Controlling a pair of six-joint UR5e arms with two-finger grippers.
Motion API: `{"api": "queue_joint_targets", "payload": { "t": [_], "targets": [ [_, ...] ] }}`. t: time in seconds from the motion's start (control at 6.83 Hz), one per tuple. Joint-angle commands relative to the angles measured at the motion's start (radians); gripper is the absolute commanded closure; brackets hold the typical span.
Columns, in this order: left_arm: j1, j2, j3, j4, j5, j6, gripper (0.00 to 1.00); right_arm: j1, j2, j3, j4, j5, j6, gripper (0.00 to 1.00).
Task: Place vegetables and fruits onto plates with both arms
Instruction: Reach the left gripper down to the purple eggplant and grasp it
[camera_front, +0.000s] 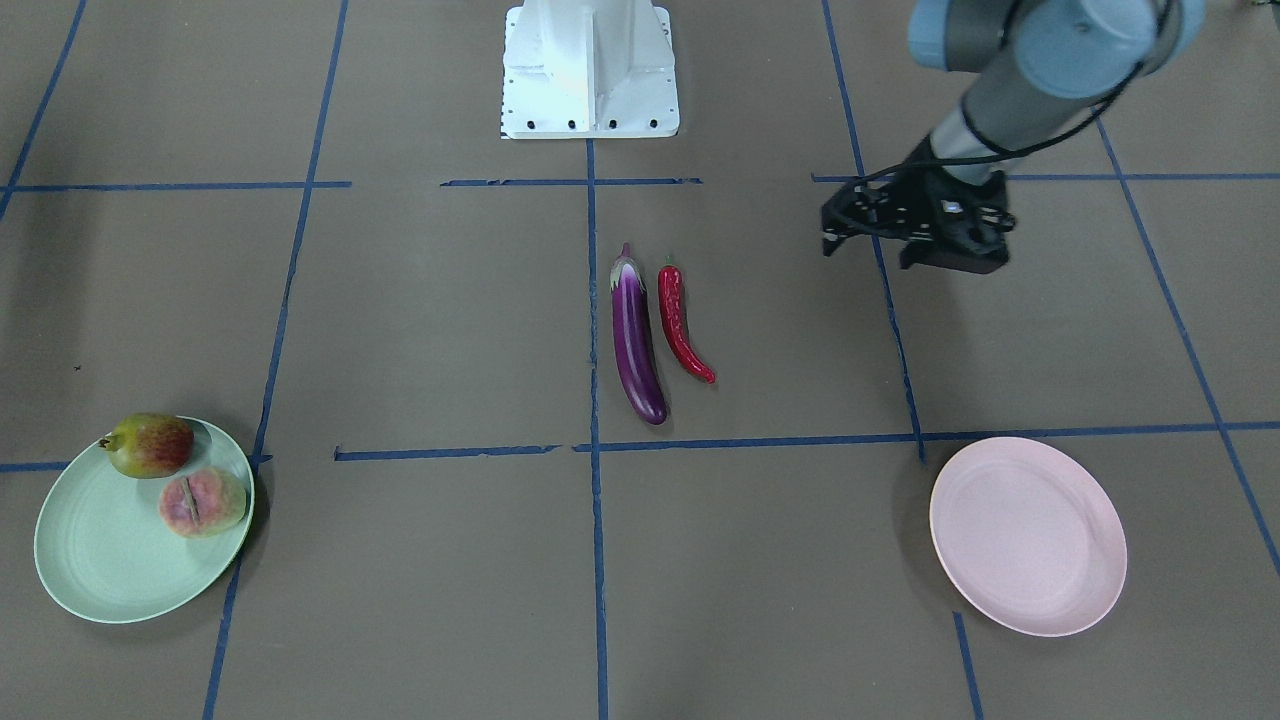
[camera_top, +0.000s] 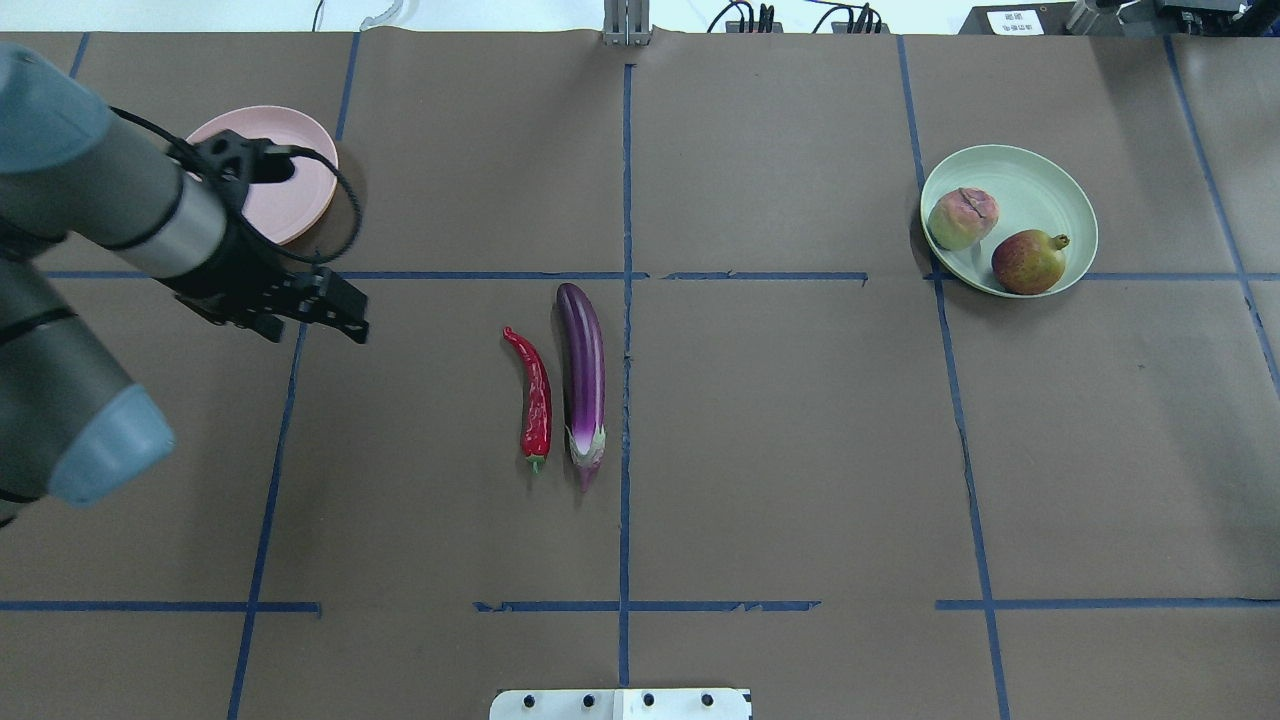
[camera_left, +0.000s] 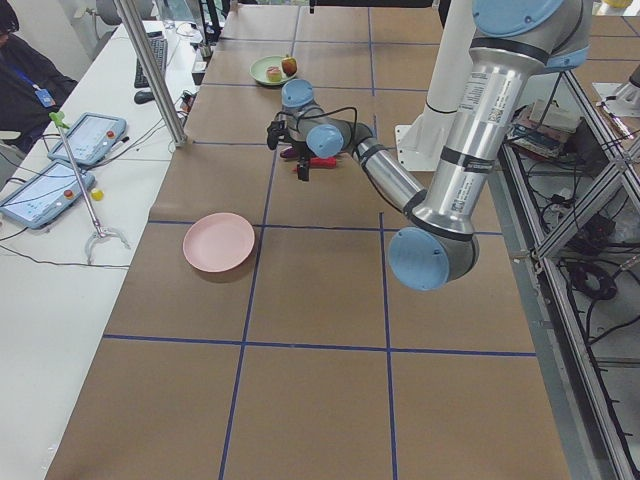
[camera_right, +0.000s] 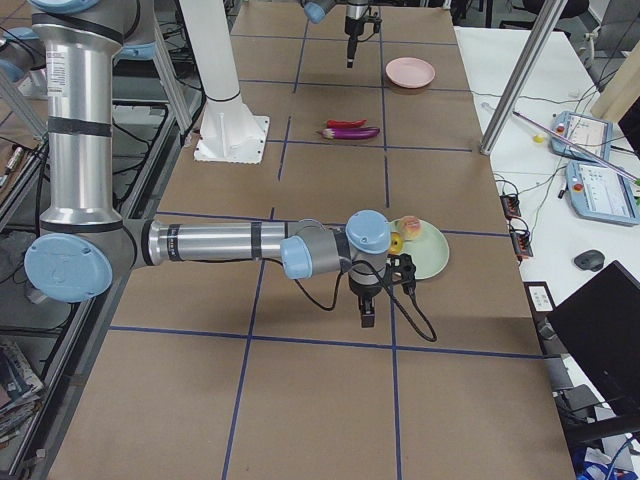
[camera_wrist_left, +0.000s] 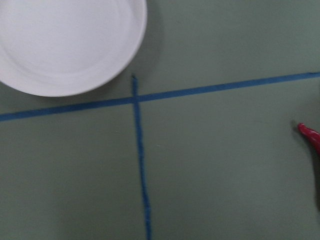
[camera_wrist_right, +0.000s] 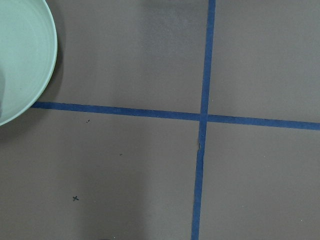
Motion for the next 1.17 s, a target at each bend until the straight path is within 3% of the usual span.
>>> {"api": "queue_joint_targets", "payload": {
  "t": [0.0, 0.29, 0.44, 0.59, 0.73, 0.88, 1.02],
  "targets": [
    [0.168, -0.273, 0.231, 0.000, 0.205, -0.272, 0.00, 0.000, -0.001, -0.001, 0.002, 0.002, 0.000, 0.00],
    [0.249, -0.441, 0.474, -0.003, 0.337, -0.308, 0.00, 0.000, -0.001, -0.001, 0.000, 0.000, -0.002, 0.00],
    [0.254, -0.494, 0.557, -0.005, 0.343, -0.308, 0.04, 0.000, -0.003, -0.002, 0.002, 0.000, 0.000, 0.00],
    [0.265, -0.494, 0.566, -0.005, 0.343, -0.308, 0.23, 0.000, -0.003, -0.002, 0.002, 0.000, -0.002, 0.00],
    [0.265, -0.494, 0.566, -0.008, 0.341, -0.308, 0.56, 0.000, -0.003, -0.002, 0.002, 0.002, -0.002, 0.00],
    [0.265, -0.493, 0.564, -0.005, 0.340, -0.307, 0.95, 0.000, -0.004, -0.002, 0.002, 0.000, -0.002, 0.00],
    [0.251, -0.493, 0.553, -0.003, 0.340, -0.307, 1.00, 0.000, -0.004, -0.002, 0.002, 0.000, -0.002, 0.00]
  ]
}}
